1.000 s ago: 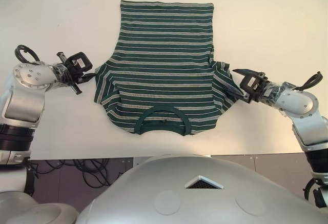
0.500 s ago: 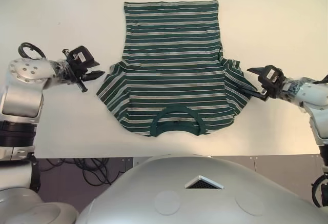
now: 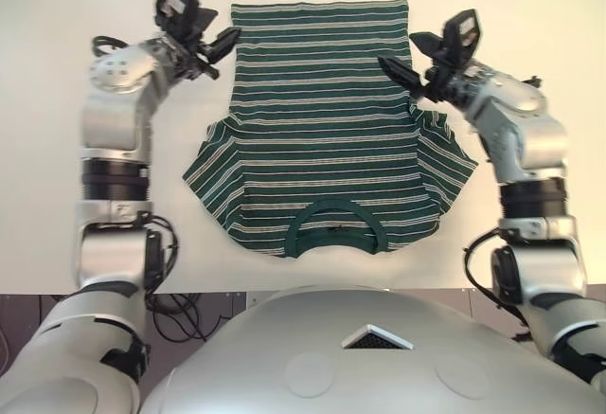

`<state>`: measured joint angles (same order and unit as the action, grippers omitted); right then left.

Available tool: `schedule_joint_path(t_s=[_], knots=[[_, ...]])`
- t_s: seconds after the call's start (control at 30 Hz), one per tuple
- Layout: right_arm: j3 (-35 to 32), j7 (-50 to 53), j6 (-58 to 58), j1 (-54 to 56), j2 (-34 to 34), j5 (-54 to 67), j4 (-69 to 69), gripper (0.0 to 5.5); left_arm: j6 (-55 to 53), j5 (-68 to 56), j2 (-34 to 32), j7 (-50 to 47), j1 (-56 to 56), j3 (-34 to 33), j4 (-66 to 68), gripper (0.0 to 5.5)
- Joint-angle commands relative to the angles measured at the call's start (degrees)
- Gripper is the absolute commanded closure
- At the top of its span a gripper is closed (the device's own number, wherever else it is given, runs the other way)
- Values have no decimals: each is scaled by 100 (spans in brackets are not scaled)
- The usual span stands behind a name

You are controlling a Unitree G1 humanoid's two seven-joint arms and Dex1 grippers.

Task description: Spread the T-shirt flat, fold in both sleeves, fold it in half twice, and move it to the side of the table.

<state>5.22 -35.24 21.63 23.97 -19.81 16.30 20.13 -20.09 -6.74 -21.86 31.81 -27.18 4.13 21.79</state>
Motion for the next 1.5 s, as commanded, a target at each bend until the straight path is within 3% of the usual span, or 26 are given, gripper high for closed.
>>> schedule_joint_path(t_s=[0.03,0.2,0.5,0.67,0.77,0.83,0.97,1.03,1.13,1.27,1.5], knots=[[199,-128,-398,390,245,-392,996,170,480,521,429,-266,-275,463,856,321],[457,-206,-513,759,415,-874,2174,170,656,1005,733,-409,-582,835,1857,321],[625,1032,-1947,2352,1043,-1891,5036,170,1551,1810,1011,-1293,-2226,1032,5047,321],[-15,917,-2475,2585,904,-1506,4984,170,1957,1349,1169,-1087,-2558,426,5072,321],[-536,734,-2924,2276,677,-1096,3993,170,2471,873,1053,-1196,-2398,-104,4267,321],[-863,643,-2708,1577,510,-709,2443,170,2415,468,975,-1210,-1910,-480,2892,321],[-1510,927,-680,-863,56,246,-1906,170,755,-67,641,-1409,476,-1047,-1993,321],[-2079,1160,-154,-2150,-19,243,-3232,170,128,-276,455,-1329,1569,-1386,-3481,321],[-2755,1402,228,-3373,139,231,-4107,170,-39,-236,385,-1263,2475,-1649,-4370,321],[-3032,1309,880,-4032,182,657,-4527,170,-315,-273,563,-1502,2860,-1771,-4921,321],[-2803,1339,1986,-4693,163,976,-4745,170,-957,-444,645,-1754,3079,-1714,-5495,321]])
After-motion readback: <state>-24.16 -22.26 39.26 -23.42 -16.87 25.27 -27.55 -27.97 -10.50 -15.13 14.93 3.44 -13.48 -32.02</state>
